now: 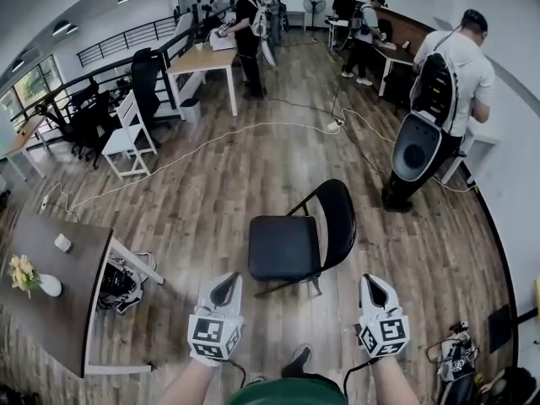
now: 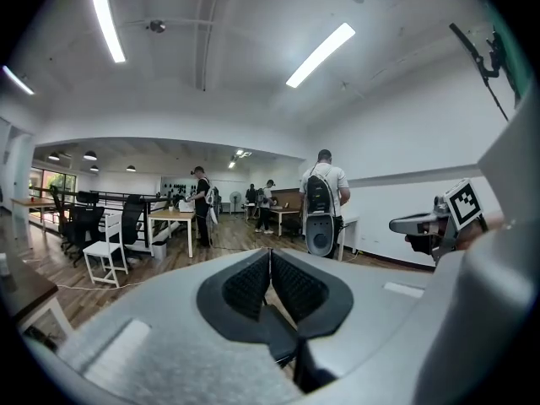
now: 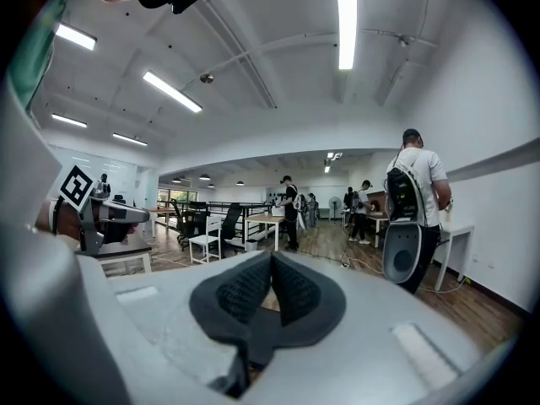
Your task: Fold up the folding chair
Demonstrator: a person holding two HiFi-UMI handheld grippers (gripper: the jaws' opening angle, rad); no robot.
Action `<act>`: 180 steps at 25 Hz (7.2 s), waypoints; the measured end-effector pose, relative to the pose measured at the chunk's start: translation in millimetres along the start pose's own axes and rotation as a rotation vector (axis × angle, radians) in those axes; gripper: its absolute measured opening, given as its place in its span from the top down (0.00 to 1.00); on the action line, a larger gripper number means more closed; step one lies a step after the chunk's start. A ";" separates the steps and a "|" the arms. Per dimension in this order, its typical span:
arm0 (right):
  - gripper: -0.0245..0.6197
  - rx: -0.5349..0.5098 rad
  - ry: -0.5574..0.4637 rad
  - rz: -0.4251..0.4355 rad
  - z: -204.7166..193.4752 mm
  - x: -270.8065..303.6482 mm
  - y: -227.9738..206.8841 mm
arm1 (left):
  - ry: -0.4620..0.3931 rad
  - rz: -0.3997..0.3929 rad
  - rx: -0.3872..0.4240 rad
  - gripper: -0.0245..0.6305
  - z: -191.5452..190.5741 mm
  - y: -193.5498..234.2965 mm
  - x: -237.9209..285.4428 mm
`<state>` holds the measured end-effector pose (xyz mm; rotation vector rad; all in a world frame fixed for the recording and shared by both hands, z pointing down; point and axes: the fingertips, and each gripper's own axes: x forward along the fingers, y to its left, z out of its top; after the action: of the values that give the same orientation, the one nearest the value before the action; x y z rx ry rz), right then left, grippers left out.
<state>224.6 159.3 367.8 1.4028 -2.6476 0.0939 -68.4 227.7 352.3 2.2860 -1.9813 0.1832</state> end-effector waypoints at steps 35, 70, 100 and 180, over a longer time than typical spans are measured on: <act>0.97 -0.027 0.208 -0.127 -45.4 237.0 -34.6 | 0.329 -0.072 -0.457 0.75 -222.3 193.3 185.9; 0.65 0.145 0.548 -0.236 -215.0 400.4 -216.3 | 0.671 -0.119 -0.921 0.42 -613.8 205.4 351.3; 0.69 0.342 0.597 -0.151 -285.7 397.5 -203.2 | 0.740 -0.260 -1.137 0.34 -686.8 163.7 397.6; 0.75 0.128 0.552 -0.286 -101.4 329.2 -278.9 | 0.772 -0.542 -1.169 0.35 -280.1 -264.9 528.5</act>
<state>282.7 -254.4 515.8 1.5083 -2.0081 0.5401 262.9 -205.4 713.7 1.4804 -0.6820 -0.1164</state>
